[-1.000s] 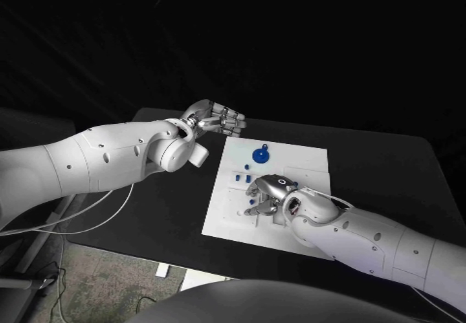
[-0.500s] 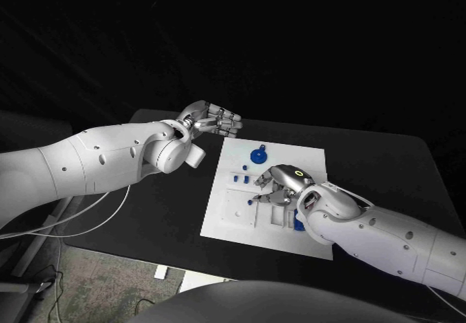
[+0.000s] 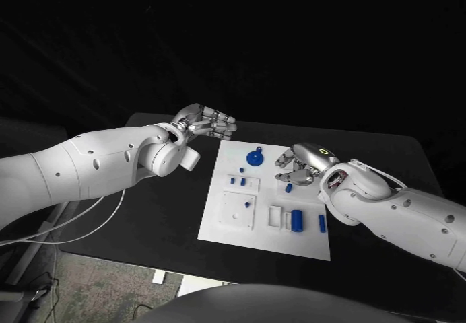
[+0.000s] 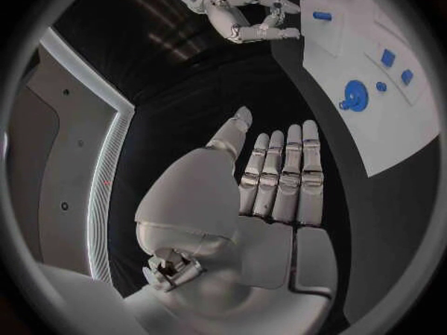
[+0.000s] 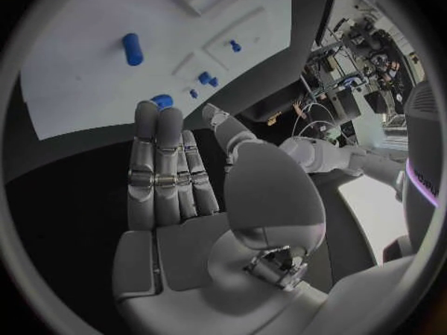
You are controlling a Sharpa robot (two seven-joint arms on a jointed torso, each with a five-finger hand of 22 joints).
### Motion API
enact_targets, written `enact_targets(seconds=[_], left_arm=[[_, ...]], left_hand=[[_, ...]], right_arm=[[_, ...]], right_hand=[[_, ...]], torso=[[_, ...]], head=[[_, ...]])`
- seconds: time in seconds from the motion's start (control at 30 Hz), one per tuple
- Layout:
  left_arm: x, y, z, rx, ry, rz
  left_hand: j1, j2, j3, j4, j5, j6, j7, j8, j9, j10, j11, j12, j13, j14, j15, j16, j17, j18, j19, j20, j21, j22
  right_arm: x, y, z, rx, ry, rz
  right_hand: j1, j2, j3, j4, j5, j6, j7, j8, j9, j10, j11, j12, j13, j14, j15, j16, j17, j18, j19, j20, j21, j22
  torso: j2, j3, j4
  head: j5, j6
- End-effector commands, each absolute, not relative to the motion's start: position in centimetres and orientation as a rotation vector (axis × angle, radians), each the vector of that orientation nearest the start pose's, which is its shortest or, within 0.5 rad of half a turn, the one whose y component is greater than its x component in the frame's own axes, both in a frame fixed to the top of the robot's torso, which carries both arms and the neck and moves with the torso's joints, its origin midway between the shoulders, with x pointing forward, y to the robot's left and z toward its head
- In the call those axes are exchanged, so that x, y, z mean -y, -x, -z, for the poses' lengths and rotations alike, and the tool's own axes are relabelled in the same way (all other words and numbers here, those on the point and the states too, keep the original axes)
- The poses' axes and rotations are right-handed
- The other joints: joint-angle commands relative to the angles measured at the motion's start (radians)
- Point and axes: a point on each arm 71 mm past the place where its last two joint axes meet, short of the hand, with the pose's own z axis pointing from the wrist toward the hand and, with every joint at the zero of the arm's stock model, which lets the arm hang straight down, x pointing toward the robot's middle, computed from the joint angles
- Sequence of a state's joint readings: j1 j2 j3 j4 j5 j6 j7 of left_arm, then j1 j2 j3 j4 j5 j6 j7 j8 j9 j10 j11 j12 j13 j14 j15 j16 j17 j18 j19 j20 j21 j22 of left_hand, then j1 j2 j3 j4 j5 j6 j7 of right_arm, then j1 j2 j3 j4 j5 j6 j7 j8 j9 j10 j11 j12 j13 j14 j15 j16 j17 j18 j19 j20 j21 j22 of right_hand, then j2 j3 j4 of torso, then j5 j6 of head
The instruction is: Assemble the parts on the task board
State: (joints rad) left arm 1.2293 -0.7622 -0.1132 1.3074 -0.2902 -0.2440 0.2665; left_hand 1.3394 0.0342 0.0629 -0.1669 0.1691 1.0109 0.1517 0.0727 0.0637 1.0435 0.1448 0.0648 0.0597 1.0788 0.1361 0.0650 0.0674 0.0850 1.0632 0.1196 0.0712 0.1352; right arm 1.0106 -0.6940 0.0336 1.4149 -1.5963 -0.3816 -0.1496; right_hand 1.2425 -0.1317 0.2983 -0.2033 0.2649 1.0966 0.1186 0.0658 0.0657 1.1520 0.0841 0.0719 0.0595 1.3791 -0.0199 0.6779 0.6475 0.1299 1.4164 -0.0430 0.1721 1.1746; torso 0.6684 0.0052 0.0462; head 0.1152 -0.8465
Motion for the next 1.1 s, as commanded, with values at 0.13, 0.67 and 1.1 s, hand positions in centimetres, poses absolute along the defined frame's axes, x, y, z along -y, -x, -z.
enact_targets(seconds=[0.13, 0.67, 1.1], left_arm=[[-22.5, -52.1, 20.6, -1.640, 0.852, 1.309], [-22.5, -52.1, 20.6, -1.645, 0.853, 1.310], [-22.4, -52.2, 20.7, -1.647, 0.852, 1.311]], left_hand=[[0.001, 0.009, 0.001, 0.005, 0.005, -0.006, 0.000, 0.003, 0.000, 0.001, 0.005, 0.004, -0.001, -0.001, 0.002, -0.003, -0.001, 0.010, 0.008, 0.002, 0.006, -0.001], [0.002, 0.011, 0.000, 0.004, 0.003, -0.006, 0.000, 0.003, 0.000, 0.002, 0.004, 0.004, -0.001, 0.000, 0.002, -0.003, -0.001, 0.009, 0.008, 0.002, 0.007, -0.005], [0.001, 0.012, -0.002, 0.005, 0.003, -0.005, 0.000, 0.003, 0.000, 0.002, 0.004, 0.003, -0.001, 0.000, 0.002, -0.003, -0.001, 0.009, 0.008, 0.002, 0.007, -0.007]], right_arm=[[16.9, -48.4, 26.2, -1.776, 0.246, -0.512], [17.4, -48.9, 28.3, -1.884, 0.313, -0.413], [17.3, -48.5, 29.6, -1.924, 0.339, -0.402]], right_hand=[[0.038, 0.000, 0.025, -0.019, -0.099, -0.021, -0.001, -0.004, -0.001, -0.018, 0.003, -0.005, -0.001, 0.002, 0.002, 0.009, 0.004, 0.009, -0.002, 0.004, 0.007, 0.012], [0.027, -0.021, 0.029, 0.019, -0.113, -0.035, -0.001, -0.003, -0.001, -0.040, 0.007, -0.003, -0.001, -0.002, 0.007, 0.011, 0.002, 0.012, -0.001, 0.011, -0.011, 0.028], [0.014, -0.006, 0.070, 0.016, -0.120, -0.017, -0.003, -0.004, -0.001, -0.008, 0.000, -0.005, -0.001, 0.000, 0.002, 0.016, 0.003, 0.010, 0.007, 0.006, -0.018, 0.033]], torso=[[0.001, 0.0005, 0.0017], [0.002, 0.0003, 0.0023], [0.001, 0.0000, 0.0015]], head=[[-0.009, 0.003], [-0.016, 0.003], [-0.020, 0.002]])
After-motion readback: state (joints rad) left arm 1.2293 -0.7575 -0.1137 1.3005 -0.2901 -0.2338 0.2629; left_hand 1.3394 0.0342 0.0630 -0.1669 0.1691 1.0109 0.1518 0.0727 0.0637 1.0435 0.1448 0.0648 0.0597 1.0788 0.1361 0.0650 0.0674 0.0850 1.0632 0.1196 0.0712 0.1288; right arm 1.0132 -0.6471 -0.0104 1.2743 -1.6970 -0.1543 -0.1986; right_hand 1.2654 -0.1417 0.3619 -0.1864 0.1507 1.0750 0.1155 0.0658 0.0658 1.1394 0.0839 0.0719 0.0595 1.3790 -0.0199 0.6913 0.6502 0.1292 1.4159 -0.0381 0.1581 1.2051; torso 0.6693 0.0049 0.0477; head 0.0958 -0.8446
